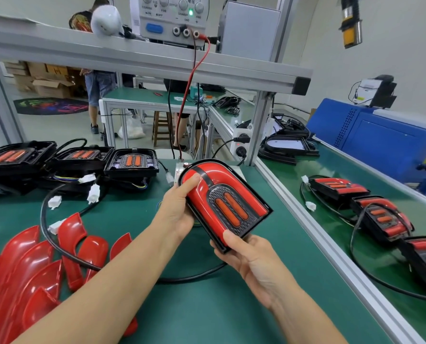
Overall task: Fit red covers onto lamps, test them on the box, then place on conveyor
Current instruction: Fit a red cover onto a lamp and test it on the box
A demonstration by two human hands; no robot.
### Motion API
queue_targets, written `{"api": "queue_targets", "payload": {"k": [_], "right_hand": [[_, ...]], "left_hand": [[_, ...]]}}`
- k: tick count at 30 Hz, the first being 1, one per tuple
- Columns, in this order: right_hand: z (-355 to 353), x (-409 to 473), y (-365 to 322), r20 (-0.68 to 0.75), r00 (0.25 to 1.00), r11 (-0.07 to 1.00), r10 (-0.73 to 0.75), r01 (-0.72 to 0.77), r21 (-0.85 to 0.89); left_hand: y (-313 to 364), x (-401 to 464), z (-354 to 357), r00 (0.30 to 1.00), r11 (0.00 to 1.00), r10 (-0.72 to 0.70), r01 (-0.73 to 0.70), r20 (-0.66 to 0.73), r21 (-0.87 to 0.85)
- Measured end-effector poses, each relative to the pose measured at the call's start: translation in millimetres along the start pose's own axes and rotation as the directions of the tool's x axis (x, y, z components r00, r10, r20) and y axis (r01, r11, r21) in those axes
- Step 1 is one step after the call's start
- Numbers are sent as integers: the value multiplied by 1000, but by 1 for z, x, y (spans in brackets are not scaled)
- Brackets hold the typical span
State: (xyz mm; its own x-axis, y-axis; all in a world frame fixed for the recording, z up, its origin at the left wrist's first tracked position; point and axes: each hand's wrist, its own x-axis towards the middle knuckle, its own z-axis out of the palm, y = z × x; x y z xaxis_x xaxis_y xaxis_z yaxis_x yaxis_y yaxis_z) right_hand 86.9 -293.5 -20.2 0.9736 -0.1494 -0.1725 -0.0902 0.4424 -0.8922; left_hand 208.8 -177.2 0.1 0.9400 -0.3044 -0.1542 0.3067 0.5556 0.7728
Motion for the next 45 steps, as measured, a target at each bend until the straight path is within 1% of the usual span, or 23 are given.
{"api": "queue_targets", "payload": {"k": [6,18,22,26,30,32,33,34,35,37,38,39,40,42,45], "right_hand": [[1,0,8,-47,997,994,-63,58,-96],[0,7,16,-116,990,997,-78,74,-39],[3,11,16,-105,989,994,-105,103,-25],[2,11,16,-79,991,992,-107,101,-71],[0,5,8,-83,995,980,-60,43,-192],[-5,0,1,-121,992,948,-38,-2,-317],[-9,-3,-2,-148,988,918,-55,-8,-396],[-14,-5,-6,-180,978,882,-100,3,-472],[-18,-7,-10,-213,961,837,-175,31,-546],[-28,-6,-15,-249,896,730,-367,112,-674],[-31,-5,-18,-242,863,701,-444,167,-693],[-32,-3,-19,-225,840,701,-493,230,-675],[-34,0,-20,-208,834,717,-511,280,-639],[-38,9,-20,-154,868,768,-473,320,-555],[-36,18,-20,57,945,844,-323,315,-435]], "left_hand": [[-2,0,-1,1000,1000,5,-5,-22,-6],[-20,-4,5,999,999,10,-12,50,44],[-39,-13,4,996,996,5,-12,85,86],[-41,-15,2,993,995,38,-49,111,92],[-34,-11,-1,989,987,63,-81,130,141],[-29,-8,-4,982,976,102,-130,159,176],[-26,-6,-7,980,973,111,-141,166,182],[-23,-5,-10,979,972,112,-143,168,186],[-21,-4,-13,979,972,108,-140,172,190],[-18,-2,-18,976,969,86,-128,201,209],[-17,-2,-20,972,968,70,-121,226,221],[-16,-2,-21,965,967,54,-114,257,227],[-16,-2,-22,956,968,38,-107,290,227],[-15,-3,-20,936,969,-3,-85,352,233],[-15,-3,-15,907,968,-58,-51,416,246]]}}
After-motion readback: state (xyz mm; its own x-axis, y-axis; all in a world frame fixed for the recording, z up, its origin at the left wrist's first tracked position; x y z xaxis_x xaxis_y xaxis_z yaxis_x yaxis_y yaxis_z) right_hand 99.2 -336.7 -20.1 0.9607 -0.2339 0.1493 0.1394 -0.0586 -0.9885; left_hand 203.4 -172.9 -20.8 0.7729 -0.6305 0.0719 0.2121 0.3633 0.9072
